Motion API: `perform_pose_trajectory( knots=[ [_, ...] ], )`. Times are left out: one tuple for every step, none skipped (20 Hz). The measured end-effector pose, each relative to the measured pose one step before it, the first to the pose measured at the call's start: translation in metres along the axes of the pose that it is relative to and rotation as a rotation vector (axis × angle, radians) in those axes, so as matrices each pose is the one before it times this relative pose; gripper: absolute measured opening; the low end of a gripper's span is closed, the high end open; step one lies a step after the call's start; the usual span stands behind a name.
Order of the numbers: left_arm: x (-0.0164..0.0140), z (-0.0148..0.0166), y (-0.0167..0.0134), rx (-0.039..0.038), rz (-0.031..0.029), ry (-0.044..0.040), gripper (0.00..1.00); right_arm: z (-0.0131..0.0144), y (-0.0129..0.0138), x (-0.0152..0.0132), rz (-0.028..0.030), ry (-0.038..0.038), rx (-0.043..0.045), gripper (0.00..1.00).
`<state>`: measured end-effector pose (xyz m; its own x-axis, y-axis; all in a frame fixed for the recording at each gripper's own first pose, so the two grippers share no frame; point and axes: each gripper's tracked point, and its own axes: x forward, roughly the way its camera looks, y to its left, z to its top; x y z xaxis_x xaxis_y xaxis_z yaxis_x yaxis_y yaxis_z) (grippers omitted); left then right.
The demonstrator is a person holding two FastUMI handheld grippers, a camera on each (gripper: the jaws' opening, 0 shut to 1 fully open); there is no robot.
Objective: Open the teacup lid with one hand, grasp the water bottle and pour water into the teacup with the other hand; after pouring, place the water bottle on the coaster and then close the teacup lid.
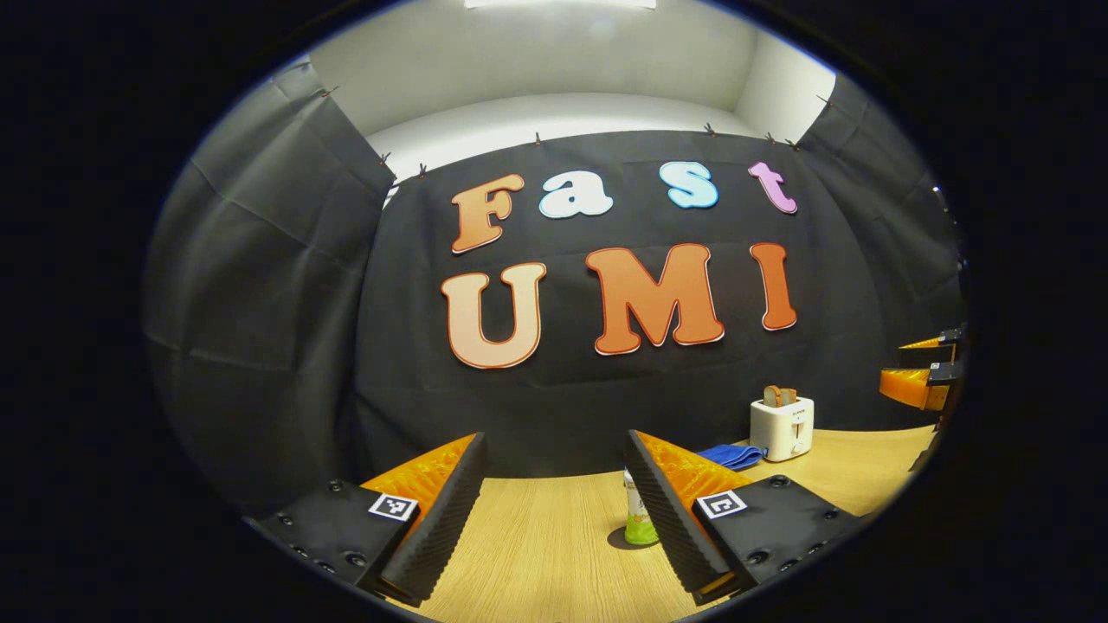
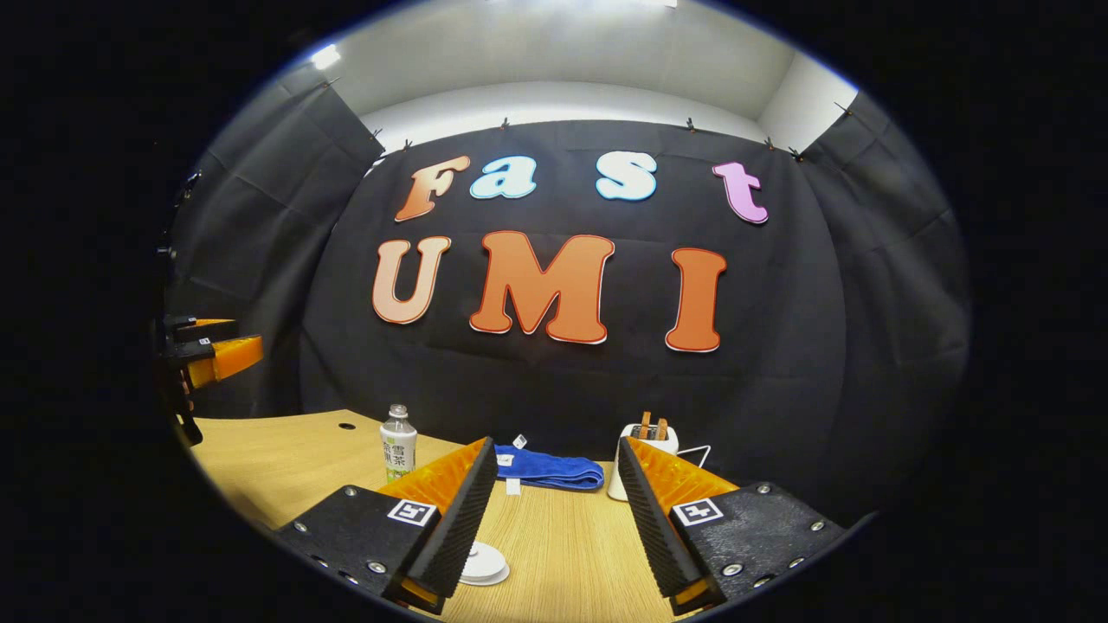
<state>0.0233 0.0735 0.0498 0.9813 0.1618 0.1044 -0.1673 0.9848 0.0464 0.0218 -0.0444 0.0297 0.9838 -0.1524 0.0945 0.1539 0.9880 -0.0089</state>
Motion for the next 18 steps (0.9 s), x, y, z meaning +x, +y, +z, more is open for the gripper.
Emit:
perform_pose_trajectory(
  knots=[
    [-0.00083,0.00041,0.00181,0.00143,0.00622,-0.0002,0.99,0.0006,0.00044,-0.00023,-0.00078,-0.0024,-0.00117,0.84],
    [-0.00104,0.00078,0.00182,0.00303,0.00298,-0.00186,0.99,0.00169,-0.00021,-0.00028,-0.00081,-0.00389,-0.00019,0.84],
    [-0.00047,0.00005,0.00065,0.0016,0.00292,-0.00042,0.99,0.00082,0.00096,-0.00023,0.0018,-0.0023,0.00154,0.84],
    [0.00002,-0.00183,-0.00043,-0.00169,0.00054,0.00304,0.99,0.00081,0.00121,0.00023,0.00117,-0.00108,0.00207,0.84],
    [-0.00044,-0.00067,-0.00042,-0.00401,-0.00191,0.00139,0.99,-0.00023,0.00072,-0.00087,0.00139,0.00062,0.00062,0.84],
    [-0.00115,-0.00061,-0.00073,-0.00179,-0.00162,0.00067,0.99,0.00043,-0.0003,0.00005,-0.00126,-0.00141,-0.00093,0.84],
    [0.00095,-0.00008,0.00054,0.00013,0.00213,0.00079,0.99,0.00084,-0.00141,-0.00035,-0.00309,-0.0015,-0.00065,0.84],
    [0.00049,-0.001,0.0005,0.00346,0.00142,0.00013,0.99,-0.00065,0.00015,-0.00074,-0.00027,-0.00002,0.00083,0.84],
    [-0.00058,0.00085,0.00039,0.00621,0.00063,0.00074,0.99,0.00093,-0.00015,0.00012,0.00104,-0.0006,0.00204,0.84],
    [-0.00065,0.00053,-0.00037,0.00554,0.00086,0.00287,0.99,0.00097,0.00097,0.00009,0.00361,0.00166,0.00045,0.84],
    [-0.00081,0.00107,-0.00001,0.00368,0.00457,-0.00015,0.99,0.00137,-0.00049,0.0009,-0.00126,-0.00139,-0.00117,0.84],
    [-0.00024,0.00103,0.00055,0.0007,0.00258,-0.00325,1.0,0.0022,-0.00108,-0.00003,-0.00279,-0.00328,-0.00124,0.84],
    [0.00007,0.0023,-0.0007,-0.00151,0.00101,-0.00574,0.99,0.00166,-0.00072,0.00007,-0.00186,-0.00385,-0.00003,0.84],
    [0.00058,0.00035,-0.00116,-0.00285,-0.00187,-0.00262,0.99,0.00115,0.00028,0.00091,0.00049,-0.00259,0.00117,0.84],
    [-0.00075,0.001,-0.00069,0.00014,-0.00031,-0.0027,0.99,-0.00031,0.00034,-0.00111,0.00204,-0.00118,0.00138,0.84],
    [-0.00123,0.00039,0.002,0.00124,0.00264,-0.00219,0.99,-0.00052,0.00054,0.00011,0.00172,-0.00039,0.00077,0.84],
    [-0.00023,0.00095,-0.0003,-0.00044,-0.0003,-0.00097,0.99,-0.00074,0.00039,-0.00005,0.00231,0.00296,-0.00137,0.84],
    [0.00088,-0.00006,-0.00161,-0.00478,-0.00358,-0.00017,0.99,-0.00021,0.00145,-0.00039,0.00322,0.00138,-0.00238,0.84]
  ],
)
